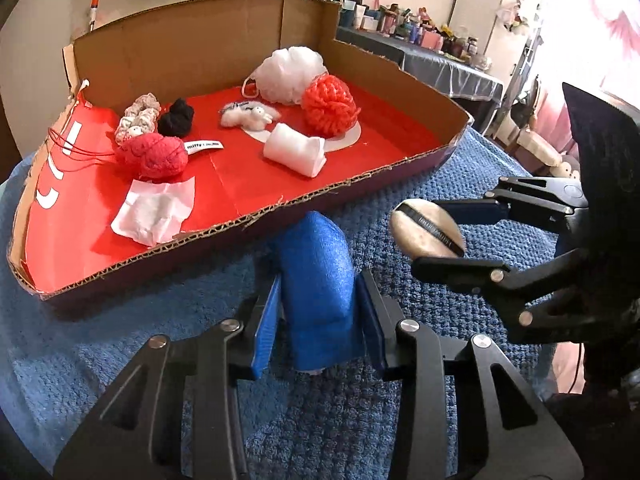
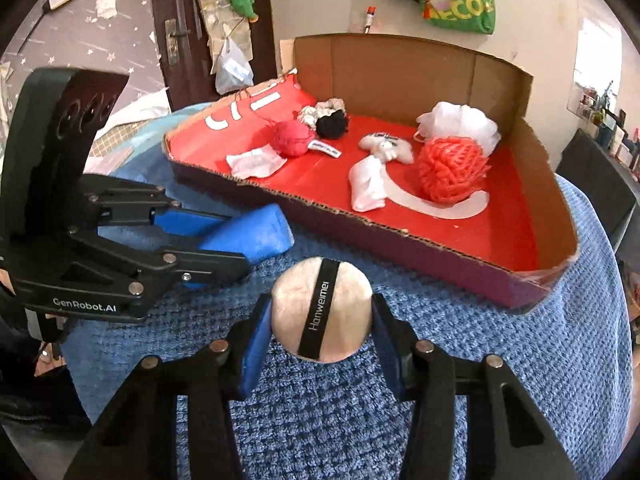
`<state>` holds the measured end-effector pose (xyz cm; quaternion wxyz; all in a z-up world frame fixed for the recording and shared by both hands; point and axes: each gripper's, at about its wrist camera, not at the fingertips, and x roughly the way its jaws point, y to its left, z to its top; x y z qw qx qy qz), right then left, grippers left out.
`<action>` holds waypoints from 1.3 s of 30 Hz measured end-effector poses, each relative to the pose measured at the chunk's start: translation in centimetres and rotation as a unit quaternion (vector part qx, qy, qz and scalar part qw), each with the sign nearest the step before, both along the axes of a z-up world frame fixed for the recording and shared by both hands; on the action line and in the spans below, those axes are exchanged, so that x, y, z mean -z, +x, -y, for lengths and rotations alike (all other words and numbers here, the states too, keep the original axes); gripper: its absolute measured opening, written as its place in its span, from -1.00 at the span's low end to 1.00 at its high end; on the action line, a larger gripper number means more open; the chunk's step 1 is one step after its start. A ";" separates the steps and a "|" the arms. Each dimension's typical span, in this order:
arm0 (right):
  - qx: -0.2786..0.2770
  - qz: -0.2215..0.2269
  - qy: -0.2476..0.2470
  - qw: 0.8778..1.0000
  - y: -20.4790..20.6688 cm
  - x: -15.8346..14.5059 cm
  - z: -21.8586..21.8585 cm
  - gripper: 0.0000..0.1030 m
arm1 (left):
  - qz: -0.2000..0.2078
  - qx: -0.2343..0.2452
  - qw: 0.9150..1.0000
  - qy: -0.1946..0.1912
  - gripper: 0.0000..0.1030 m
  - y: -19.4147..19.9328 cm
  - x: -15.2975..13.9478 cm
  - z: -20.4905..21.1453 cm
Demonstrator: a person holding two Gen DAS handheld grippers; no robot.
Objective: Organize soft objects
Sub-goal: 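Grasp the beige powder puff with the right gripper while the left grasps the blue cloth, then lift the powder puff and blue cloth and carry them into the box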
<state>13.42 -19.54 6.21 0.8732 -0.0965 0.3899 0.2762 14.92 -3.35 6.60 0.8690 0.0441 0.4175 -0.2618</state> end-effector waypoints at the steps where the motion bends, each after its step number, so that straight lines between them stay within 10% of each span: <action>1: 0.004 -0.001 -0.001 1.000 0.0 0.0 0.1 -0.01 | -0.001 0.000 1.000 0.001 -0.32 0.0 0.1 0.0; 28: 0.086 0.009 -0.049 0.995 7.2 -6.2 1.1 0.01 | 0.018 -0.008 0.999 -0.032 -0.32 5.0 -6.2 -0.1; 39: 0.090 0.003 -0.038 0.995 2.9 -3.9 2.1 0.02 | 0.029 0.001 0.999 -0.042 -0.34 -0.1 -4.1 -1.0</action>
